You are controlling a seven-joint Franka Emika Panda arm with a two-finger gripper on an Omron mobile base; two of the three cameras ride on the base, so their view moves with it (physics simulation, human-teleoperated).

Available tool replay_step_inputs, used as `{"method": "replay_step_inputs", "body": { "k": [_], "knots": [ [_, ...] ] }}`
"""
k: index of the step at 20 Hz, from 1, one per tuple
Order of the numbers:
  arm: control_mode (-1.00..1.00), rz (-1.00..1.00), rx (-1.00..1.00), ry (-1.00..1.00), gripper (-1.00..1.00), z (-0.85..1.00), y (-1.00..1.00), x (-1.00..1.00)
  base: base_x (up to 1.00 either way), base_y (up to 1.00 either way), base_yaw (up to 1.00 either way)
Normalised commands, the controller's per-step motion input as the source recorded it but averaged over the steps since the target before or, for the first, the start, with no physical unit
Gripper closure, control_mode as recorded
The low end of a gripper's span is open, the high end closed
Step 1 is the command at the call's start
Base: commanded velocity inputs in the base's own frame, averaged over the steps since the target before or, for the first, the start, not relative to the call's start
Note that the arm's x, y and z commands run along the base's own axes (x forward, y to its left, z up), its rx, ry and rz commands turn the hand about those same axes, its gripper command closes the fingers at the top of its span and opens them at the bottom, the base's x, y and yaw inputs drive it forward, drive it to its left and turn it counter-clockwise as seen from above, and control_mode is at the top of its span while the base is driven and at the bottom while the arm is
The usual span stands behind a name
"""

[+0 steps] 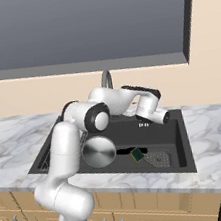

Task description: Pick the pan and sponge and place them into the sink. Then turn on the water.

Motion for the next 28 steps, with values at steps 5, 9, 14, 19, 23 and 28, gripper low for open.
{"method": "replay_step_inputs", "body": {
  "k": [5, 9, 14, 19, 23, 28],
  "knots": [
    [-1.0, 0.0, 0.03, 0.0, -1.0, 0.0, 0.16, 0.13, 0.0, 0.0, 0.0],
    [-1.0, 0.0, 0.01, -0.01, -1.0, 0.0, 0.17, 0.09, 0.0, 0.0, 0.0],
    [-1.0, 0.0, 0.0, -0.01, -1.0, 0.0, 0.12, 0.15, 0.0, 0.0, 0.0],
    [-1.0, 0.0, 0.0, -0.03, -1.0, 0.0, 0.02, 0.27, 0.0, 0.0, 0.0],
    [-1.0, 0.0, 0.0, -0.04, -1.0, 0.0, 0.0, 0.32, 0.0, 0.0, 0.0],
    [-1.0, 0.0, 0.0, -0.05, -1.0, -0.01, 0.0, 0.28, 0.0, 0.0, 0.0]
  ]
}}
